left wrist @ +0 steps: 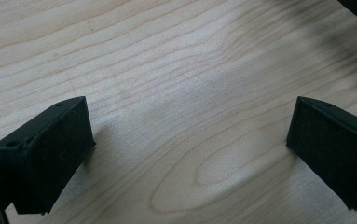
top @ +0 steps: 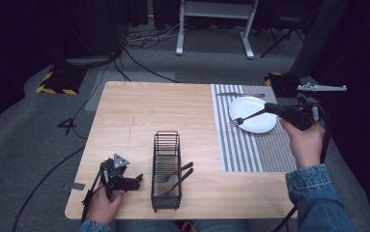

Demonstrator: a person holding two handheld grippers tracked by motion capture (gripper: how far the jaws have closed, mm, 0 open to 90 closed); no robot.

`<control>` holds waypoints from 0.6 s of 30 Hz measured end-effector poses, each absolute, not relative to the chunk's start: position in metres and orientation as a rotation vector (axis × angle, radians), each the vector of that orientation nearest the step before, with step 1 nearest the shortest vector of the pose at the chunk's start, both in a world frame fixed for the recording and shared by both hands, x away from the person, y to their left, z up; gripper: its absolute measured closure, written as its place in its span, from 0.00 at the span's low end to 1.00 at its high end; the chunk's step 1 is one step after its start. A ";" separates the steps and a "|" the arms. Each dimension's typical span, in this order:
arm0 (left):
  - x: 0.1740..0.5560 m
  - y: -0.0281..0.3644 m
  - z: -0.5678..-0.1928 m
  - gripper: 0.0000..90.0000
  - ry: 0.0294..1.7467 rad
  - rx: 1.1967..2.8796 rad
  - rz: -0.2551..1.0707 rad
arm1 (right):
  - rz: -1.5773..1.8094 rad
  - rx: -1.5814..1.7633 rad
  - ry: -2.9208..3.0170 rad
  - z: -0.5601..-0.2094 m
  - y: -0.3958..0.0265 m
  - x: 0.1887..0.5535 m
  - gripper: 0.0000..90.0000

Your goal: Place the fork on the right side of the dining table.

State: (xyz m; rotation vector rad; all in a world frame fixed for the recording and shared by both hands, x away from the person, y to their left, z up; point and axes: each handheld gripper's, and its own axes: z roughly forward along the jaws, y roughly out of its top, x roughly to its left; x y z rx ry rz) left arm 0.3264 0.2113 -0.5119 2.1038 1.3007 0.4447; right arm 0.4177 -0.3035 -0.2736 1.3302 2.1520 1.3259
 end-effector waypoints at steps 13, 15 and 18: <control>0.326 0.211 -0.512 0.00 1.300 2.104 0.445 | 1.268 1.430 2.155 -0.302 -0.316 0.433 0.96; 0.326 0.211 -0.512 0.00 1.301 2.103 0.443 | 1.255 1.438 2.159 -0.306 -0.317 0.435 0.96; 0.326 0.211 -0.512 0.00 1.301 2.103 0.444 | 1.229 1.453 2.165 -0.313 -0.317 0.438 0.96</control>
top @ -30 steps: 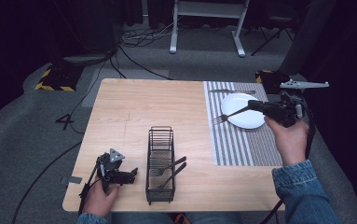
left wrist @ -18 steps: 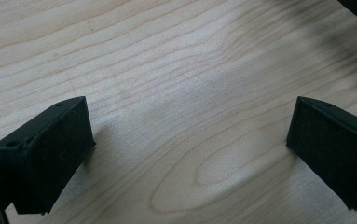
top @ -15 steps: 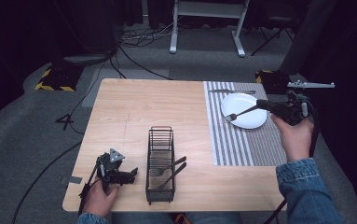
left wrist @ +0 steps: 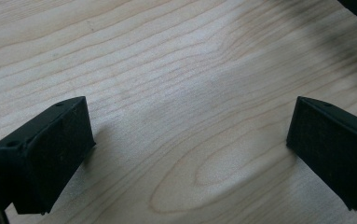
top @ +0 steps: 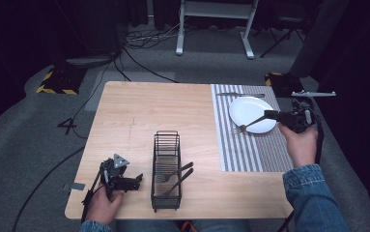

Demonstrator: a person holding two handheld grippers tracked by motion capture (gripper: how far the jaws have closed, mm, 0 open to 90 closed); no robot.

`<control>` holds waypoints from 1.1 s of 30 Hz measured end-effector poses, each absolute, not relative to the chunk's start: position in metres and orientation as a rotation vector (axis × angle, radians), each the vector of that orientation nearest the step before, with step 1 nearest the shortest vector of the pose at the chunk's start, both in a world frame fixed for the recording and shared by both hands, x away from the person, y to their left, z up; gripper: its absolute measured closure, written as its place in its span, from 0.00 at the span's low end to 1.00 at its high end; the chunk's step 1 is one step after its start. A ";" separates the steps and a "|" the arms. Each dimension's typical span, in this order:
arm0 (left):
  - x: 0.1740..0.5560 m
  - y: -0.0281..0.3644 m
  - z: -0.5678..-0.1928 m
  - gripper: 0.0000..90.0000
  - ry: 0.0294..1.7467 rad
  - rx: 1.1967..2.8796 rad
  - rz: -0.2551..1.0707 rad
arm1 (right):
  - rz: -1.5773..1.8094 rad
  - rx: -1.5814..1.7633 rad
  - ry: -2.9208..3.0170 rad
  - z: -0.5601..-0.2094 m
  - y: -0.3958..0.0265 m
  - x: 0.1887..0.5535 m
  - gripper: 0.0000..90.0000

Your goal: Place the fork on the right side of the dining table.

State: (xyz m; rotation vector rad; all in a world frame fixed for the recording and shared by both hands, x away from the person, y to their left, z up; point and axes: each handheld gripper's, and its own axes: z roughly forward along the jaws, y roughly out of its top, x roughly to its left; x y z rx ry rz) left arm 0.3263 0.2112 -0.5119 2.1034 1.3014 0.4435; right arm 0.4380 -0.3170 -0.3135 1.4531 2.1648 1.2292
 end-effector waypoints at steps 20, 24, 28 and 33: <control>0.326 0.211 -0.512 0.00 1.301 2.104 0.445 | 1.144 1.504 2.222 -0.350 -0.312 0.445 0.96; 0.326 0.211 -0.512 0.00 1.301 2.104 0.445 | 1.134 1.508 2.228 -0.353 -0.312 0.446 0.96; 0.326 0.211 -0.512 0.00 1.300 2.104 0.445 | 1.127 1.508 2.231 -0.354 -0.312 0.446 0.96; 0.326 0.211 -0.512 0.00 1.301 2.103 0.445 | 1.124 1.515 2.226 -0.354 -0.315 0.445 0.96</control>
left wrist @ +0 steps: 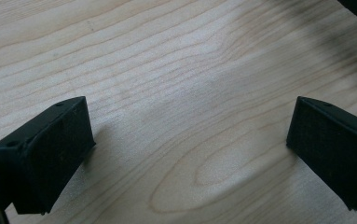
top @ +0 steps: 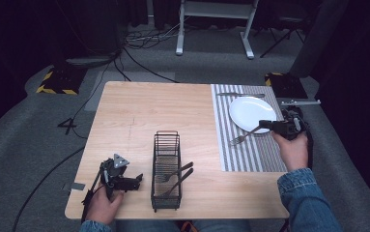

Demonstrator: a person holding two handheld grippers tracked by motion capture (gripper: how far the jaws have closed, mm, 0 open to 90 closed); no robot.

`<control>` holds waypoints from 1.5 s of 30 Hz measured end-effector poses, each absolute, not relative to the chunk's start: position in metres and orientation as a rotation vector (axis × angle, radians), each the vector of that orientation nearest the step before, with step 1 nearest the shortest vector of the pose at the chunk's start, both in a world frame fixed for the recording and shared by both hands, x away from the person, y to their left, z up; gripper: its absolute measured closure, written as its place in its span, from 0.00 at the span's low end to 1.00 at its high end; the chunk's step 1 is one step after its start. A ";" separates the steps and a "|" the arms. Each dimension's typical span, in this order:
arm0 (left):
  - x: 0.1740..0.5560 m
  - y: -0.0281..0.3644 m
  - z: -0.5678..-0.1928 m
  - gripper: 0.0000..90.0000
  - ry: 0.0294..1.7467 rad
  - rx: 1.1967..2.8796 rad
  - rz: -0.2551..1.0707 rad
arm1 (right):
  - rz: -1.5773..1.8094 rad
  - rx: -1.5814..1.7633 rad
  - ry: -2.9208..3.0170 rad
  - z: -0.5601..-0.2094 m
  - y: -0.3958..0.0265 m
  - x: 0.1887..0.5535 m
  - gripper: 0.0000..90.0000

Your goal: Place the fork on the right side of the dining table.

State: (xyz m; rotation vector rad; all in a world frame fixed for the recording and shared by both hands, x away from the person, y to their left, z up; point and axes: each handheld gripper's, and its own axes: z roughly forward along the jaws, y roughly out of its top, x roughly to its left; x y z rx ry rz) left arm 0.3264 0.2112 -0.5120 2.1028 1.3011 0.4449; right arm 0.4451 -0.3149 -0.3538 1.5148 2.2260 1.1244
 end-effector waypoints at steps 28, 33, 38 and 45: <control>0.326 0.211 -0.512 0.00 1.301 2.104 0.445 | 1.068 1.606 2.229 -0.361 -0.326 0.457 0.91; 0.326 0.211 -0.512 0.00 1.300 2.104 0.445 | 1.023 1.634 2.227 -0.362 -0.329 0.463 0.89; 0.326 0.211 -0.512 0.00 1.301 2.104 0.445 | 1.012 1.668 2.220 -0.365 -0.333 0.467 0.78; 0.326 0.211 -0.512 0.00 1.300 2.104 0.445 | 1.010 1.787 2.187 -0.372 -0.344 0.471 0.61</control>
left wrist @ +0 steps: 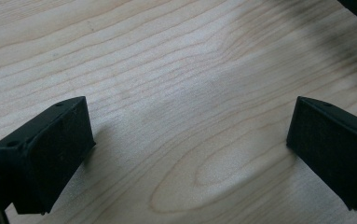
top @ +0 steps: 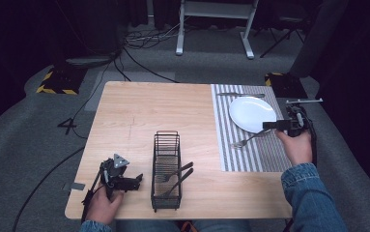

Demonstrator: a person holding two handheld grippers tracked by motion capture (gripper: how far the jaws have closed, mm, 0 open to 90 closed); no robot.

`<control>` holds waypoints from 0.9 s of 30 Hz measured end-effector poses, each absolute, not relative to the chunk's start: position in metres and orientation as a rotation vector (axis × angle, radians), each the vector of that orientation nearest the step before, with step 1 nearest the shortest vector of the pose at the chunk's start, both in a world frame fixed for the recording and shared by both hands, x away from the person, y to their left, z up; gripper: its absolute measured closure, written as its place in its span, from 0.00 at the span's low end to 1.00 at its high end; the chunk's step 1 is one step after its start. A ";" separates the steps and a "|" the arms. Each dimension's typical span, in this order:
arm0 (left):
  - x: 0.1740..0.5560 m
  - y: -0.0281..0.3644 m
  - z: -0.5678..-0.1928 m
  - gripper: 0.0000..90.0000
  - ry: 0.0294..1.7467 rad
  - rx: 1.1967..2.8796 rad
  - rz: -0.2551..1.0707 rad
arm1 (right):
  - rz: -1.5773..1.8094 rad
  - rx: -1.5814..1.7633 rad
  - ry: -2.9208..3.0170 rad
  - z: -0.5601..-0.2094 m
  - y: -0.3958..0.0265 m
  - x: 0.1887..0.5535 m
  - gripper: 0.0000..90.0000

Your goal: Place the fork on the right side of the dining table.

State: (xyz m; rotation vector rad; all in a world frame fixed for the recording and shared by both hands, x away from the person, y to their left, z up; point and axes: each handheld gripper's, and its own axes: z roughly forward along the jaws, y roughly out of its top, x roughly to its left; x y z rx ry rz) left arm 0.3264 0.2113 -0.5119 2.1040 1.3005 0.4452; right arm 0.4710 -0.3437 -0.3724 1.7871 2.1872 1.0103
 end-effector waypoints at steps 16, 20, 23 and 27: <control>0.326 0.211 -0.512 0.00 1.301 2.104 0.444 | 0.970 1.916 2.152 -0.393 -0.366 0.474 0.58; 0.326 0.211 -0.512 0.00 1.301 2.104 0.444 | 0.956 1.942 2.142 -0.398 -0.371 0.475 0.58; 0.326 0.211 -0.512 0.00 1.301 2.104 0.444 | 0.948 1.957 2.139 -0.401 -0.373 0.475 0.57; 0.326 0.211 -0.512 0.00 1.301 2.104 0.444 | 0.935 1.975 2.139 -0.407 -0.375 0.475 0.57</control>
